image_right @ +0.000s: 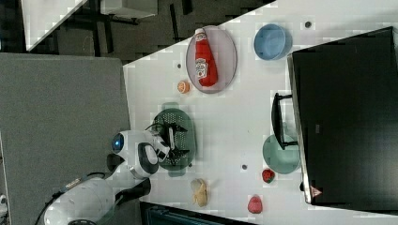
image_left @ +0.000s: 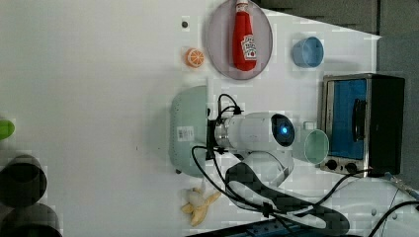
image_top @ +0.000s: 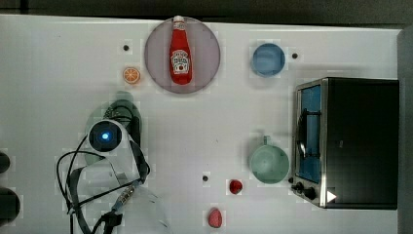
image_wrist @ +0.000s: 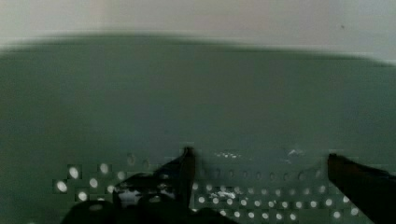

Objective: Drag strainer left to right.

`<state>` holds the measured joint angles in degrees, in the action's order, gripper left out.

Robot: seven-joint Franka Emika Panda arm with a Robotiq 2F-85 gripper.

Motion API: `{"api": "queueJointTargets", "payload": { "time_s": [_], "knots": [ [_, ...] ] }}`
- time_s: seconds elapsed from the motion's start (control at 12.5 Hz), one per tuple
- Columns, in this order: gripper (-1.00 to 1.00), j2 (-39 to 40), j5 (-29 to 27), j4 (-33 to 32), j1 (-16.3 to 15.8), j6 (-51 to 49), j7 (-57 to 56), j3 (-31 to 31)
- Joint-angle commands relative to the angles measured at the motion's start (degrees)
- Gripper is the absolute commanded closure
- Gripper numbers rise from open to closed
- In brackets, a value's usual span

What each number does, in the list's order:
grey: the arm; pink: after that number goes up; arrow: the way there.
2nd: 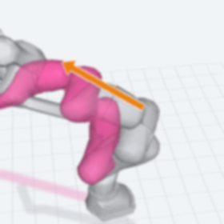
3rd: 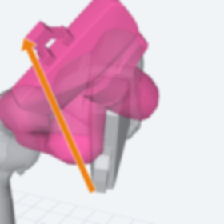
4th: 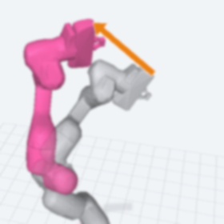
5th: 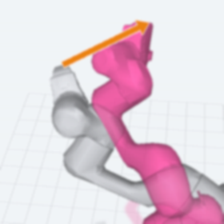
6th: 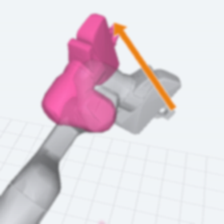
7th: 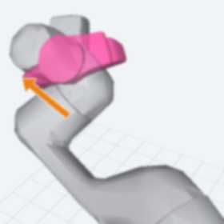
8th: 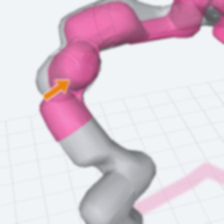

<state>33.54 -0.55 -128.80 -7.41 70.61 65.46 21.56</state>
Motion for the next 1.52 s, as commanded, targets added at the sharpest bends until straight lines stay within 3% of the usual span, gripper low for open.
{"api": "queueJointTargets", "payload": {
  "time_s": [0.08,1.04,1.52],
  "knots": [
    [-1.0,-2.6,-0.8,0.8,-2.7,0.2,2.3,-1.2],
    [-1.0,-5.0,-0.8,-1.4,-2.1,-0.1,-0.3,-11.3],
    [-1.0,-7.7,-0.8,-5.5,-0.1,-0.7,-6.1,-15.5]
  ]
}}
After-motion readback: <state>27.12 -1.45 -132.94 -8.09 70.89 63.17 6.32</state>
